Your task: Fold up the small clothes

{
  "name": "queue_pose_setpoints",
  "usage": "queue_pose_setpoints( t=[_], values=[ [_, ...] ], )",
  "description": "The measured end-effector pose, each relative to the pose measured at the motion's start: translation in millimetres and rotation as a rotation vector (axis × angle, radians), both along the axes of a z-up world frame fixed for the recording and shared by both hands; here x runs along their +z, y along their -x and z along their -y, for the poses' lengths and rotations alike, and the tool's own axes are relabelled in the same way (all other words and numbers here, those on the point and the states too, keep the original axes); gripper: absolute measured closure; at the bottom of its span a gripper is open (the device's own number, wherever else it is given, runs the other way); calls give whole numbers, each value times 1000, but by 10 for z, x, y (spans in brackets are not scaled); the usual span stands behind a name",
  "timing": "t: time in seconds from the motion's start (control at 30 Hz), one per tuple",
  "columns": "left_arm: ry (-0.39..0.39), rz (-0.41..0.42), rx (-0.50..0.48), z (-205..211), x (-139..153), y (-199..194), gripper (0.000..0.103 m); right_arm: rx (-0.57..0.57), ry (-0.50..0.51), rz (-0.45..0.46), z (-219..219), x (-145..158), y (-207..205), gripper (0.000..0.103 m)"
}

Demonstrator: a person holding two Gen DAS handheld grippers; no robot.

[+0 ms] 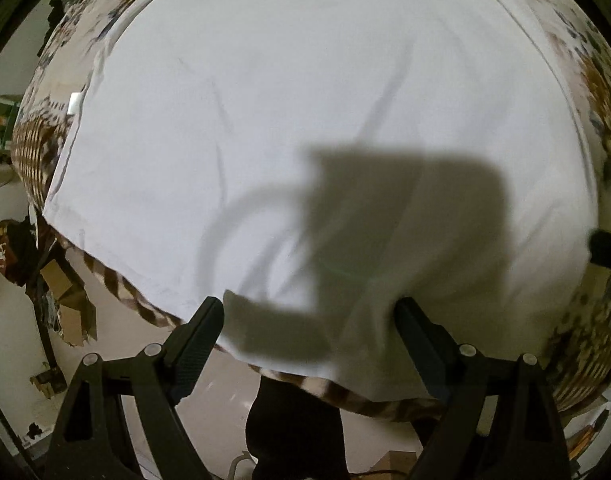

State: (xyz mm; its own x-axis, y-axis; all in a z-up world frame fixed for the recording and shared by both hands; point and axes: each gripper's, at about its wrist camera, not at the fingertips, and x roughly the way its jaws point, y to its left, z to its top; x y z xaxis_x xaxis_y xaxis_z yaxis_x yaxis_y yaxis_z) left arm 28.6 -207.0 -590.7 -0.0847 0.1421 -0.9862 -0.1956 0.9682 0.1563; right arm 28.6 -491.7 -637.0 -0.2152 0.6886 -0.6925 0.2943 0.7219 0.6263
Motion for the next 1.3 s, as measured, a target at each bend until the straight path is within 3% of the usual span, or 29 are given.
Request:
queue_pose_setpoints(
  t=[0.07,0.1,0.13,0.17,0.2,0.33,0.37,0.4,0.43,0.47,0.73,0.87,0.97,1.1,1.17,1.2,1.23,1.27,1.3],
  values=[
    [-11,5,10,-12,-8,-2,15,26,8,-35,77,-7,7,100],
    [-13,9,16,-48,23,7,15,25,-12,-62,98,-50,9,91],
    [-19,13,23,-78,25,10,15,28,-33,-82,114,-98,-10,79],
    [-23,14,28,-113,46,50,15,33,-61,-101,85,-170,-1,50],
    [-24,13,35,-126,41,46,15,22,-79,-98,34,-215,-42,37],
    [-34,7,47,-200,14,94,15,20,-164,-110,-232,-445,-16,37],
    [-38,7,44,-228,-1,115,15,38,-188,-109,-316,-468,1,45],
    [-42,8,40,-216,2,116,15,70,-189,-103,-414,-473,33,75],
    [-44,9,36,-202,11,121,15,102,-176,-106,-476,-483,76,92],
    [-45,12,30,-174,20,128,15,137,-162,-140,-522,-519,165,100],
    [-18,28,-57,107,167,162,15,270,-15,-205,-198,-382,593,101],
    [42,46,-146,474,255,169,15,185,-9,-226,129,-246,540,99],
    [115,36,-199,815,221,213,15,101,46,-183,456,-66,332,87],
    [162,-7,-273,1301,-29,296,17,19,88,-118,750,117,-81,54],
    [138,9,-302,1441,-111,310,37,9,98,-86,808,187,-285,53],
    [135,22,-304,1463,-109,309,62,16,114,-68,826,244,-402,53],
    [141,44,-291,1456,-65,303,78,19,127,-55,873,270,-499,53],
    [151,59,-278,1462,-7,284,100,25,136,-39,955,289,-588,53],
    [158,83,-259,1415,83,278,100,31,140,-23,966,352,-719,53]
  ],
)
